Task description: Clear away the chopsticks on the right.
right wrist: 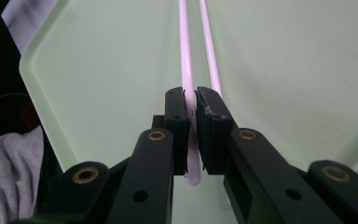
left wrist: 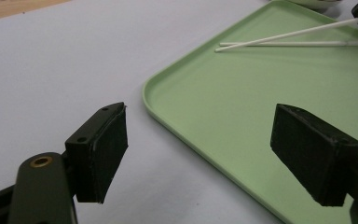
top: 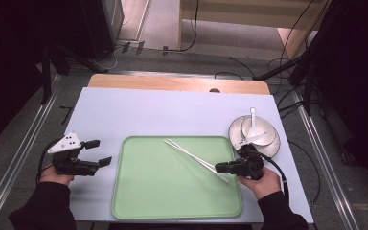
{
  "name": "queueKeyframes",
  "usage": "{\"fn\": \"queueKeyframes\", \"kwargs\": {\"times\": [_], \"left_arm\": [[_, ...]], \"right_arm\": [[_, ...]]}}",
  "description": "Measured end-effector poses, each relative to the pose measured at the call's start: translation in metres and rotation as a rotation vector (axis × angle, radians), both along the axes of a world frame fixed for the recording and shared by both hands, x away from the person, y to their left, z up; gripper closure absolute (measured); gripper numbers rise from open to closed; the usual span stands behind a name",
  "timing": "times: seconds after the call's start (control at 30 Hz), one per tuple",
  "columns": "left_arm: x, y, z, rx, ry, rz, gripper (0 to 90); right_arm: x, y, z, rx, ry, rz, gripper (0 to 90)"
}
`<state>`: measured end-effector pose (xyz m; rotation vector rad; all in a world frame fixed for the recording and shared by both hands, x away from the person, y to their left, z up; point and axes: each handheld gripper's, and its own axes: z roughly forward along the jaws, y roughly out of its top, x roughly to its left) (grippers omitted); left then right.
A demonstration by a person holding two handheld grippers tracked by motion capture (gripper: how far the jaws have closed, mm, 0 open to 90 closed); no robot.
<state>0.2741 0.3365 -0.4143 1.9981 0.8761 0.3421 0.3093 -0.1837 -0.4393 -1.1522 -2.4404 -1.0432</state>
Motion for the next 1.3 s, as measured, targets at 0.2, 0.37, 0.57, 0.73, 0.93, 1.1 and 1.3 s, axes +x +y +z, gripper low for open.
{"fn": "queueKeyframes", "kwargs": {"times": [0.2, 0.37, 0.57, 0.73, 0.93, 1.1, 1.3], "left_arm": [[0.0, 0.0, 0.0, 0.0, -0.002, 0.0, 18.8], [0.0, -0.001, 0.0, 0.001, -0.001, -0.001, 18.7], [0.001, -0.002, 0.0, 0.0, -0.003, -0.003, 18.8], [0.002, -0.002, 0.0, 0.001, 0.001, -0.007, 18.8], [0.002, -0.004, 0.001, -0.003, -0.002, -0.01, 18.8], [0.002, -0.003, 0.0, -0.002, -0.003, -0.007, 18.8], [0.002, -0.004, 0.001, 0.002, -0.003, -0.006, 18.8]], "right_arm": [[-0.003, 0.007, -0.009, -0.047, -0.001, 0.039, 83.7], [-0.004, 0.012, -0.015, -0.068, 0.009, 0.064, 83.5], [-0.005, 0.015, -0.02, -0.103, 0.025, 0.076, 83.5], [-0.006, 0.015, -0.023, -0.12, 0.029, 0.082, 83.4], [-0.008, 0.014, -0.022, -0.105, 0.023, 0.082, 72.8], [-0.011, 0.011, -0.006, -0.046, -0.064, 0.079, 59.2], [-0.013, 0.019, 0.007, 0.003, -0.126, 0.104, 42.0]]}}
